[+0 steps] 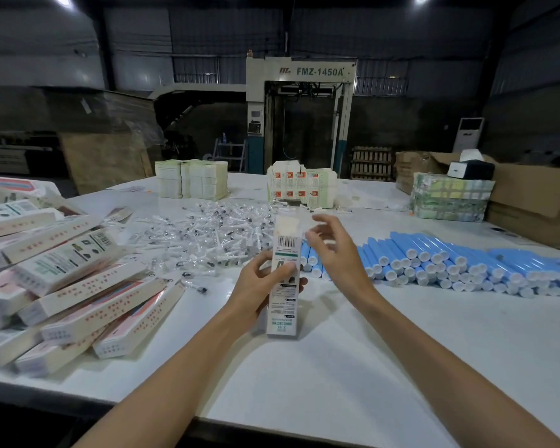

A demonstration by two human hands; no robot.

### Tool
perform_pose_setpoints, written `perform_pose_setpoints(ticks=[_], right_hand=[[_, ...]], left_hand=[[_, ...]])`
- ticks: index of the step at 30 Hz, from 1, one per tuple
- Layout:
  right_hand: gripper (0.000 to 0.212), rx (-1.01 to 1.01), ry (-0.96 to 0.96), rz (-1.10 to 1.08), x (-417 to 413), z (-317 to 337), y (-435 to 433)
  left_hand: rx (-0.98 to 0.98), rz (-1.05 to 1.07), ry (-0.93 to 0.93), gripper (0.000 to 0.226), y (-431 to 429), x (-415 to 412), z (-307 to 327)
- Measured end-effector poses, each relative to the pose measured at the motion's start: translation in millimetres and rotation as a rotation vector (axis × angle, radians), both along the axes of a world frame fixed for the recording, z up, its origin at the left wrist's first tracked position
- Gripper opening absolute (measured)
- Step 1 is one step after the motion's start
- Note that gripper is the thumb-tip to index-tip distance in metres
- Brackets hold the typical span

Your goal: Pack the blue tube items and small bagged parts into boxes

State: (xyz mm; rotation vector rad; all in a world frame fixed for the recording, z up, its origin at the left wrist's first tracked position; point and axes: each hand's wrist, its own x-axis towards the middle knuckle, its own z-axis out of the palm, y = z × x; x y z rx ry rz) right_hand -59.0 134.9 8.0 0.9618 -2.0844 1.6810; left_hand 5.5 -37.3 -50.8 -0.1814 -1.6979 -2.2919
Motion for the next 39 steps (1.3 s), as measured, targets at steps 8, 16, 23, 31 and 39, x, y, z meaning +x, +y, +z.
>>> perform_pose_setpoints(ticks=[8, 16, 23, 31, 39], right_hand=[[0.047, -0.122, -0.117, 0.189, 6, -32, -3], [0.04, -0.106, -0.093, 0.27, 8, -27, 6], [0.028, -0.002, -0.06, 0.284, 4, -23, 12], [0.018, 0.107, -0.076, 0.324, 1, -22, 20], [0.022, 0.117, -0.061, 0.289, -1, -24, 21]], left_hand=[[-0.184, 0.075, 0.097, 0.084, 12, 4, 3], [-0.36, 0.132, 0.24, 0.074, 18, 11, 9], [-0.463, 0.163, 0.255, 0.063, 15, 10, 10], [-0.472, 0.172, 0.231, 0.053, 16, 12, 11], [-0.481, 0.178, 0.233, 0.065, 18, 13, 11]])
